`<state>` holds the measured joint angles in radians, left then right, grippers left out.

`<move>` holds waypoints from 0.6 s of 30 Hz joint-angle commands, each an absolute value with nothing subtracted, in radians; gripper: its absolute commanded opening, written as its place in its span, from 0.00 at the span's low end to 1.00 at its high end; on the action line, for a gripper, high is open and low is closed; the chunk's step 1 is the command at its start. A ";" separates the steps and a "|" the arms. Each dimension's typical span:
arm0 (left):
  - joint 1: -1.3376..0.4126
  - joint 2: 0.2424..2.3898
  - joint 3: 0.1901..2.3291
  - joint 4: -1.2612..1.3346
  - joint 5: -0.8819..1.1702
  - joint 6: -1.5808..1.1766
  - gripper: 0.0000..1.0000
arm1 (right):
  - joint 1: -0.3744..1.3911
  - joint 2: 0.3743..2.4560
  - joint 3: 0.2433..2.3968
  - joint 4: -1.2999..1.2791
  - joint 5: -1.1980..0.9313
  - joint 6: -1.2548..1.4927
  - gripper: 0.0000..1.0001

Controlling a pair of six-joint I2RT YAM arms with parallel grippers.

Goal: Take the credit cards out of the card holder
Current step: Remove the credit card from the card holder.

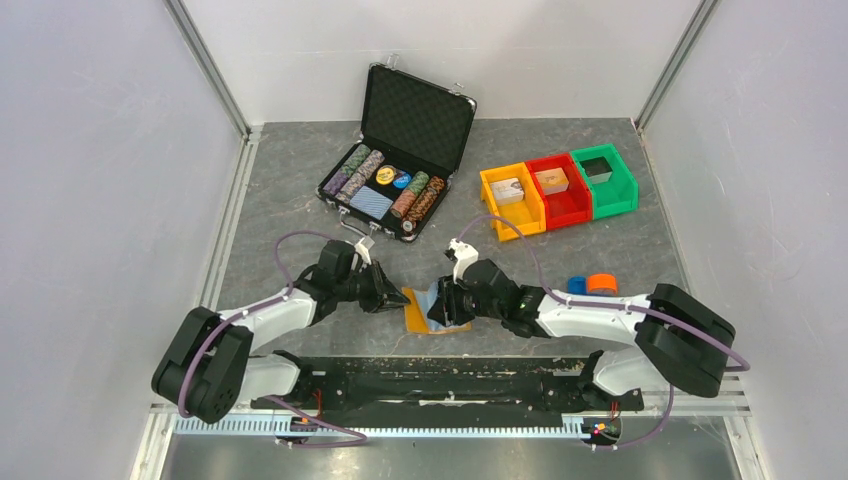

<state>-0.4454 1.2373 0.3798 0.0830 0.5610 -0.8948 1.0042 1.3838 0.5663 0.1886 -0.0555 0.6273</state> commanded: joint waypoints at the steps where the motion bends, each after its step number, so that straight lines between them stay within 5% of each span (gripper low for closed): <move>1: -0.449 1.249 0.371 0.122 0.579 -0.899 0.19 | 1.010 1.342 0.599 0.229 -0.050 0.627 0.40; 18: -0.448 1.198 0.376 0.064 0.533 -0.920 0.55 | 1.020 1.424 0.602 0.315 -0.157 0.624 0.40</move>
<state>-0.4454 1.2232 0.3698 0.0784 0.5514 -0.9092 1.0149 1.4395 0.5667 0.2943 -0.1776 0.6353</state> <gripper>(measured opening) 0.528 0.410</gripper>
